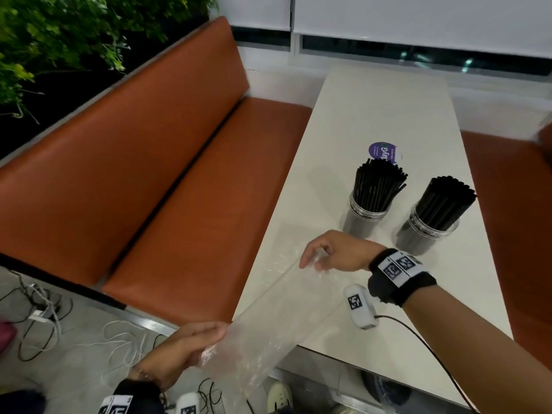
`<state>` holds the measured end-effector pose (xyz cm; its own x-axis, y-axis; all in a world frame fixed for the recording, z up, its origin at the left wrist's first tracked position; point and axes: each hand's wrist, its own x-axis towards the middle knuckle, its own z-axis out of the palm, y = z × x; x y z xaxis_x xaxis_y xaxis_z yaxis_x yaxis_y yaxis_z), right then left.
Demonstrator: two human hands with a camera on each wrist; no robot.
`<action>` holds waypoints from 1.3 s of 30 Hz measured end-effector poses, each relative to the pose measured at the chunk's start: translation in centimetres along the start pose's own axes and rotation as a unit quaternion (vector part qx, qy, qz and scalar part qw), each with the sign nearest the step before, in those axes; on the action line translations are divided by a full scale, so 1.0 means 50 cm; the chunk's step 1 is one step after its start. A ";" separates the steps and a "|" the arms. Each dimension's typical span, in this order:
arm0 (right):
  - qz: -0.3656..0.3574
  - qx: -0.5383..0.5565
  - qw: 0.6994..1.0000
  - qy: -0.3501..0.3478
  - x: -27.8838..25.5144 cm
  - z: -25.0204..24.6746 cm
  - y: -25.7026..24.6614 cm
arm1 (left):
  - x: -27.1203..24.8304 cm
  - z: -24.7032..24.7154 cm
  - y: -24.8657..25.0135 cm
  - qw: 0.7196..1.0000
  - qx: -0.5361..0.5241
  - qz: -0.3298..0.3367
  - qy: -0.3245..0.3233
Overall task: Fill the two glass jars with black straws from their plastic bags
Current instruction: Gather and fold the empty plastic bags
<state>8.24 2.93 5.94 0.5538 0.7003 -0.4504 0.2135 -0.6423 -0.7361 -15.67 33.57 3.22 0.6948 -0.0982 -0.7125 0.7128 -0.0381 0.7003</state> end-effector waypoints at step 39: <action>0.128 0.411 0.898 0.094 0.031 0.156 0.035 | 0.270 0.105 0.112 0.984 0.099 0.094 0.118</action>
<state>3.20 5.33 0.00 0.6433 0.4480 -0.6209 -0.5624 -0.2737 -0.7802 -2.80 26.84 -2.23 0.8316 0.1108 -0.5442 0.5539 -0.2363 0.7983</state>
